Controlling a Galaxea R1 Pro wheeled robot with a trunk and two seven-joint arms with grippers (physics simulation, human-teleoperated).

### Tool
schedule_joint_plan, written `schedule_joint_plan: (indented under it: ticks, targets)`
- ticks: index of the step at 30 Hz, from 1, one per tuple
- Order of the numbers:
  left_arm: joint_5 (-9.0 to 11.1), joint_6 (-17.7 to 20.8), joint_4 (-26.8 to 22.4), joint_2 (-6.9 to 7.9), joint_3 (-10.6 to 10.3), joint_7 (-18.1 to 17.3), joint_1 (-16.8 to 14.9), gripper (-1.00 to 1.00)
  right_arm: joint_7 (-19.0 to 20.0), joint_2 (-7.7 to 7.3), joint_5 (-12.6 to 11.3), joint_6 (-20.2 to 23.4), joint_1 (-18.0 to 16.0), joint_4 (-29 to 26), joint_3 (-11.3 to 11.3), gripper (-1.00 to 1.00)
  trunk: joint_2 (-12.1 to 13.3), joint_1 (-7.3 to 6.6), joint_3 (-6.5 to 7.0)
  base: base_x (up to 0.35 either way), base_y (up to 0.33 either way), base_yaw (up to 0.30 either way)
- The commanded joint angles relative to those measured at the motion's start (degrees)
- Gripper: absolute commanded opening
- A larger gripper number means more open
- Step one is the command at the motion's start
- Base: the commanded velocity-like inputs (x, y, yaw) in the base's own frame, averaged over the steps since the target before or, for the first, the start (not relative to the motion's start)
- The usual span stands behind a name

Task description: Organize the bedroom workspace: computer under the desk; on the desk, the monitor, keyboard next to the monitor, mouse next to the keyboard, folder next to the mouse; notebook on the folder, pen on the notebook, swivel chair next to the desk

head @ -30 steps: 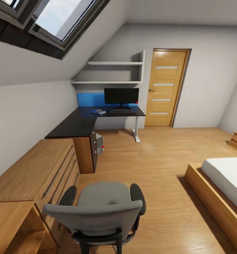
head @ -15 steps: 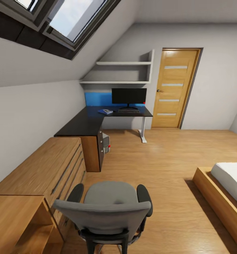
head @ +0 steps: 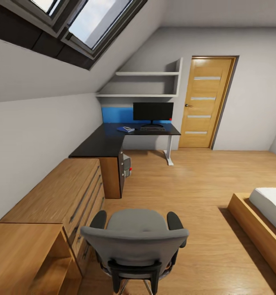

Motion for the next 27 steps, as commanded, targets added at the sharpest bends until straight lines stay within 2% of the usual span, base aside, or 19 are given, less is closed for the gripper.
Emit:
schedule_joint_plan:
  ticks: [1, 27]
  targets:
    - [0.5, 0.0, -0.1, 0.01, -0.4, 0.1, 0.0, 1.0, 0.0, 0.03, -0.6, -0.2, -0.1, 0.1, 0.5, 1.0, 0.0, 0.0, -0.05, -0.015, 0.04, 0.001]
    - [0.5, -0.4, -0.3, -0.36, -0.3, 0.2, 0.1, 1.0, 0.0, -0.06, -0.5, -0.2, -0.1, 0.1, 0.6, 1.0, 0.0, 0.0, -0.05, -0.002, 0.006, 0.0]
